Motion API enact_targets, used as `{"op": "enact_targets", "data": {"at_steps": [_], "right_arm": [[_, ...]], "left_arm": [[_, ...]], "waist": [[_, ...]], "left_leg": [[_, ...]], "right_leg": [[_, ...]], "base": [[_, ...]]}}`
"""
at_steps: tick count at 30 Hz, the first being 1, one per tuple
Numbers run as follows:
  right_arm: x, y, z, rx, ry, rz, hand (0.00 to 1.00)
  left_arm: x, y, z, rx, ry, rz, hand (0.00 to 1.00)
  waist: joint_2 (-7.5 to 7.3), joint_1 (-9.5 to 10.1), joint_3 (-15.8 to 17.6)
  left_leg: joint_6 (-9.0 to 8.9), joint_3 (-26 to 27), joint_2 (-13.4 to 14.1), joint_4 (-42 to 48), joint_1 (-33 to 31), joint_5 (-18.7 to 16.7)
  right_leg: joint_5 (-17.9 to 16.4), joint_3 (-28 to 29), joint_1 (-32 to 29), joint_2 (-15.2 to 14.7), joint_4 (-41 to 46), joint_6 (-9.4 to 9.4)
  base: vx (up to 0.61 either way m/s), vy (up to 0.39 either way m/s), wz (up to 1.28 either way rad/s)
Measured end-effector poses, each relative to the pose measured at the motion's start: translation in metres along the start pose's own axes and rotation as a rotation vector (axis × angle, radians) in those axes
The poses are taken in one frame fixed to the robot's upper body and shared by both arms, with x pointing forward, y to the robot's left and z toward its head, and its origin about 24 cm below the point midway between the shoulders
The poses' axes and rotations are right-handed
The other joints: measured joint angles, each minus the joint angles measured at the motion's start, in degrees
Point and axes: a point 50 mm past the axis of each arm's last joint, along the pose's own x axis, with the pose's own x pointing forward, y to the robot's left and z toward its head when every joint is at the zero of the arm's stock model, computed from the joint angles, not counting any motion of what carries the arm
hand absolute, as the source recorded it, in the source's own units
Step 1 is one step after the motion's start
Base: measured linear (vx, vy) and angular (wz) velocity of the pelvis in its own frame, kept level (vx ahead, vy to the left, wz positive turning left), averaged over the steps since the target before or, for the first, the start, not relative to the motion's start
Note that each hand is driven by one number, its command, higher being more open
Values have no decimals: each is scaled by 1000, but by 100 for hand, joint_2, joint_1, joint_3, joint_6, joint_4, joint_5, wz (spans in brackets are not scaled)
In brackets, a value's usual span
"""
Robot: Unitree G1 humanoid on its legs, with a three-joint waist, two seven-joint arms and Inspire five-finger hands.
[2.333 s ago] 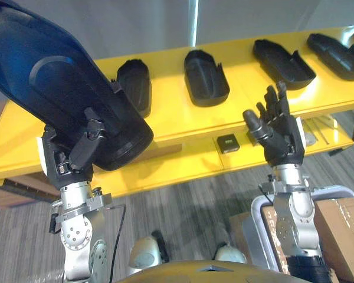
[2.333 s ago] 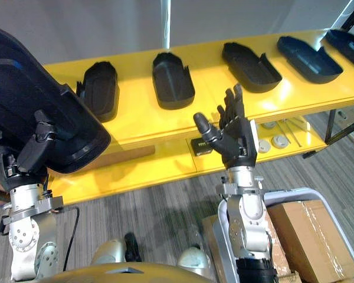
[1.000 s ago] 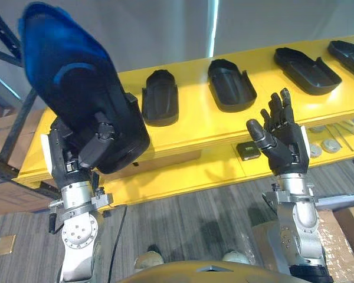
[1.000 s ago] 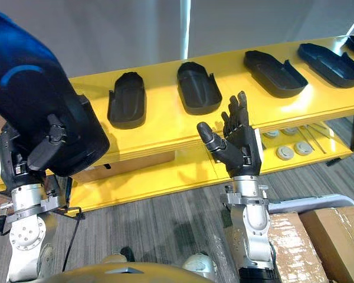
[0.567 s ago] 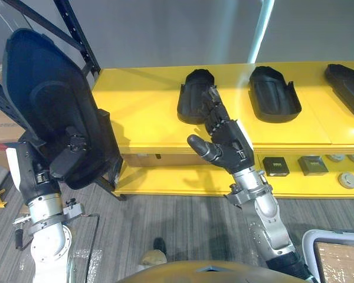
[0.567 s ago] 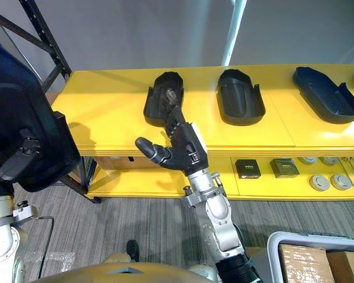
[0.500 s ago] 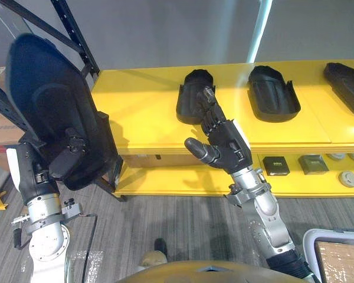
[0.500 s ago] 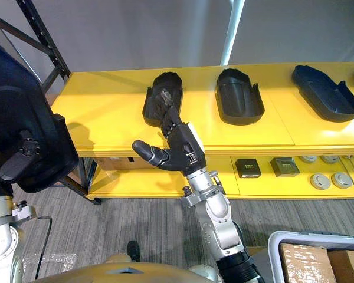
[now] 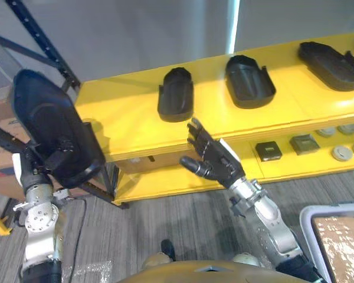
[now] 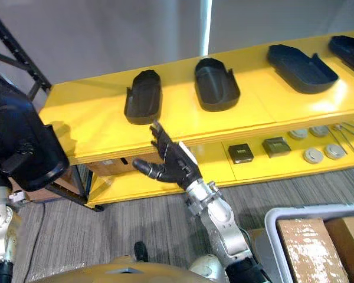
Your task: Walk over and take three plastic housings, then place them on the shelf
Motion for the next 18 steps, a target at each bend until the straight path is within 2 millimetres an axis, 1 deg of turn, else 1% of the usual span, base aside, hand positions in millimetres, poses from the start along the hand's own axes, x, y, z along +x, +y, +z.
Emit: {"op": "enact_targets", "data": {"at_steps": [1,2,3,4,6,7,9,10,11,12,13,15,17,18], "right_arm": [[-3,2,-4,8,28,13,100],[-7,7,-12,23,81,51,100],[-8,15,-18,29,125,107,100],[-8,19,-21,28,148,139,100],[-9,38,-32,12,212,249,100],[-9,42,-34,11,221,270,100],[-11,55,-41,3,253,332,100],[-11,56,-42,7,258,338,100],[-12,58,-45,12,268,343,100],[-12,59,-46,14,275,345,100],[-14,57,-51,18,292,333,100],[-15,54,-54,15,308,310,100],[-16,53,-57,-15,326,294,100],[-16,54,-58,-20,330,291,100]], "left_arm": [[6,0,2,-4,-1,12,0],[19,-2,7,-24,-7,35,0],[29,-5,14,-58,-14,46,0],[33,-5,16,-77,-15,50,0],[47,-3,27,-135,-23,55,0],[51,-3,30,-139,-29,50,0],[63,-1,48,-168,-73,28,0],[65,-1,53,-172,-87,20,0],[70,-3,62,-171,-112,-1,0],[72,-4,66,-167,-120,-14,0],[76,-10,73,-160,-119,-46,0],[80,-17,77,-161,-98,-77,0],[86,-26,74,-154,-44,-89,0],[88,-28,67,-147,12,-85,0]], "waist": [[5,0,8],[29,-16,47],[65,-55,152],[88,-85,195],[158,-132,263],[177,-142,288],[209,-144,370],[208,-143,392],[210,-137,437],[207,-141,448],[193,-152,462],[170,-184,511],[143,-209,550],[125,-265,569]], "left_leg": [[5,10,4,40,-71,-2],[18,10,5,93,-190,9],[28,8,4,120,-207,19],[31,2,4,123,-204,24],[32,14,15,125,-208,37],[31,14,22,129,-205,38],[33,30,35,131,-211,42],[32,48,34,130,-212,43],[32,62,33,129,-218,46],[32,62,31,126,-222,47],[31,63,29,123,-222,49],[29,65,28,117,-223,50],[28,79,25,116,-236,51],[28,103,26,116,-257,51]], "right_leg": [[-9,36,-97,-15,59,-16],[-31,71,-250,-47,177,-51],[-62,83,-297,-82,279,-83],[-80,83,-300,-90,314,-91],[-167,127,-388,-106,443,-103],[-182,127,-388,-105,461,-100],[-209,161,-435,-99,509,-113],[-211,181,-456,-100,524,-114],[-211,196,-472,-100,530,-115],[-209,195,-477,-101,530,-115],[-194,196,-477,-101,524,-136],[-191,195,-477,-96,521,-134],[-199,209,-514,-100,538,-127],[-198,230,-554,-97,544,-125]], "base": [[-48,-23,-15],[-68,-44,-3],[-73,-46,1],[-69,-46,2],[-44,-40,-4],[-25,-45,-4],[-19,-35,-5],[-14,-24,-8],[-8,-13,-4],[0,0,0],[0,0,0],[0,0,0],[1,-8,-2],[4,-14,-6]]}}
